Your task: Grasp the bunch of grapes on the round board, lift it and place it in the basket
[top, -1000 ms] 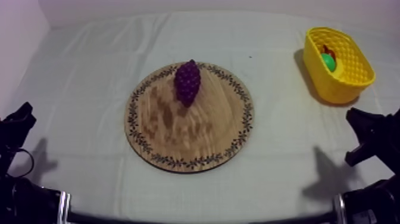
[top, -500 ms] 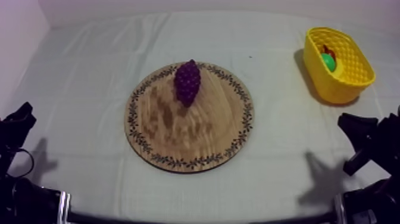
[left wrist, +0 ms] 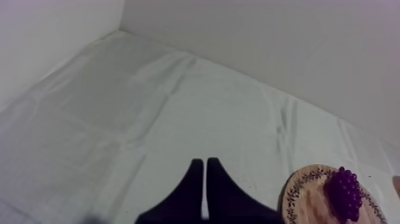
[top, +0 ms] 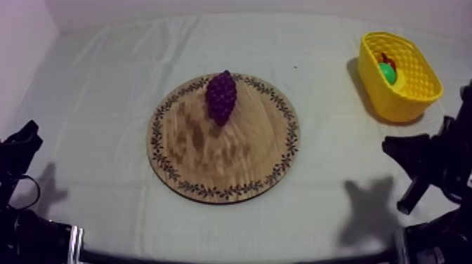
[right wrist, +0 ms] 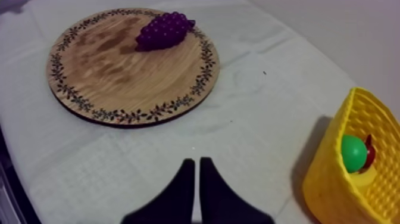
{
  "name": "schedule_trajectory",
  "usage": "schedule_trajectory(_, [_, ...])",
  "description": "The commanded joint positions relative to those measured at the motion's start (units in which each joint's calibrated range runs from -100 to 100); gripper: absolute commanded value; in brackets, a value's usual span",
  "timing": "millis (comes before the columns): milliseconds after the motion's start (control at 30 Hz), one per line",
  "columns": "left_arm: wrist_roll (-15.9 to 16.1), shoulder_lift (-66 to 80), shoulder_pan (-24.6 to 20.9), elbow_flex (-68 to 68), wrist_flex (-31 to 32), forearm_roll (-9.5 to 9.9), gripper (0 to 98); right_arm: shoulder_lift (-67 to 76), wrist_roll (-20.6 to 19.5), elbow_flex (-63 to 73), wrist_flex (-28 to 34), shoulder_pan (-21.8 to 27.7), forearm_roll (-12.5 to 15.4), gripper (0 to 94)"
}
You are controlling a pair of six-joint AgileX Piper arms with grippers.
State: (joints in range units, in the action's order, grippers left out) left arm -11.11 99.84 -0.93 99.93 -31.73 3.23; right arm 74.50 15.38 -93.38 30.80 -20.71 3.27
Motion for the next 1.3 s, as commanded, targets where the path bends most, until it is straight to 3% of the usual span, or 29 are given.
schedule_trajectory(0, [0.0,0.0,0.0,0.0,0.0,0.02,0.0,-12.3,0.4,7.0,2.0,0.2,0.3,0.5])
schedule_trajectory(300, [0.0,0.0,0.0,0.0,0.0,0.02,0.0,-32.3,1.2,29.1,15.0,2.3,2.4,0.5])
schedule_trajectory(467, [0.0,0.0,0.0,0.0,0.0,0.02,0.0,-42.5,0.4,40.9,23.9,1.0,1.6,0.5])
schedule_trajectory(933, [0.0,0.0,0.0,0.0,0.0,0.02,0.0,-69.2,-9.6,76.8,45.9,-9.0,-1.2,0.5])
schedule_trajectory(1267, [0.0,0.0,0.0,0.0,0.0,0.02,0.0,-89.0,-12.3,99.8,57.0,-10.3,0.7,0.5])
